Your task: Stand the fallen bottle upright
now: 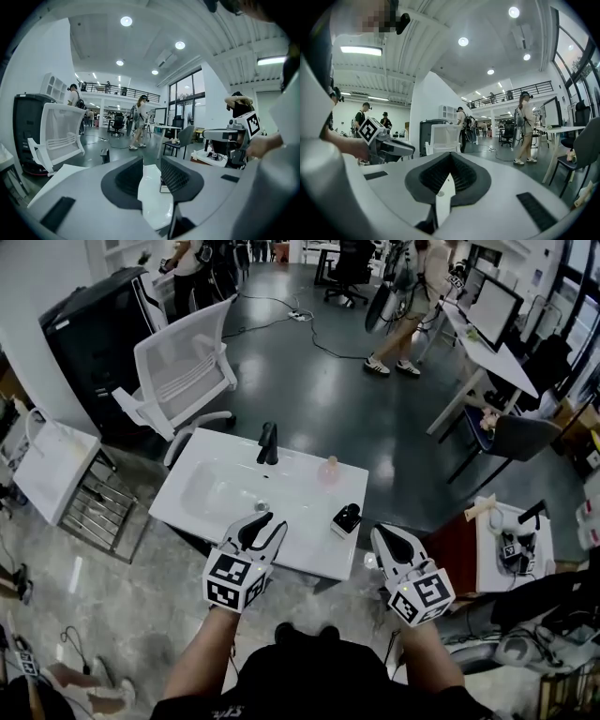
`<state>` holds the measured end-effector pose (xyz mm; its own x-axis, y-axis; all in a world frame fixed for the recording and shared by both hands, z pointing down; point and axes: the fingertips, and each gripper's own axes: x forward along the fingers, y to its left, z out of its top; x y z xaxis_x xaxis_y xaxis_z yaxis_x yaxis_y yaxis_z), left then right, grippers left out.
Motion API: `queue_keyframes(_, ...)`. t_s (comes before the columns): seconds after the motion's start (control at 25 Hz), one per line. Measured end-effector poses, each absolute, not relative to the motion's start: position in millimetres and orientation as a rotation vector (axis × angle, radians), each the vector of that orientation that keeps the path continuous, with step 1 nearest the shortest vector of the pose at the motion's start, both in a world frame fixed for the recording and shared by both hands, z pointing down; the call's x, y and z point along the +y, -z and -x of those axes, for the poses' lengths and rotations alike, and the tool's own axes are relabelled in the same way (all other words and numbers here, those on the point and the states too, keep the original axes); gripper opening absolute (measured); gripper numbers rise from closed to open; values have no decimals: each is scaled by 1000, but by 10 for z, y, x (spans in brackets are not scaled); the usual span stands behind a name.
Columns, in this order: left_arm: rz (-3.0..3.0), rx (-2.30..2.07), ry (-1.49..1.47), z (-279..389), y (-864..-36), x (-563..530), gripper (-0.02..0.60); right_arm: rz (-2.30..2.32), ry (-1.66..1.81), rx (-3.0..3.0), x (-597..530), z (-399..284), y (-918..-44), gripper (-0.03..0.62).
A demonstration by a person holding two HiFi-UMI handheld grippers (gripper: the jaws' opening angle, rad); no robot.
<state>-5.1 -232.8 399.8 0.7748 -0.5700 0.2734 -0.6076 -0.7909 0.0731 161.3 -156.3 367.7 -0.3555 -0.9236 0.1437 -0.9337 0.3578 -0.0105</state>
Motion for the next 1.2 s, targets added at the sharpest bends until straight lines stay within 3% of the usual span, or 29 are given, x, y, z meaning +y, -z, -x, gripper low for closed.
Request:
queue_keyframes(0.44, -2785, -1035, -279, -141, -3782, -2377, 60, -1768, -117, -2498, -1515, -2121, -3508, 11)
queue_keyframes(1.2, -2736, -1105, -322, -306, -3870, -2351, 48, -1702, -115, -2534, -1452, -2188, -3527, 11)
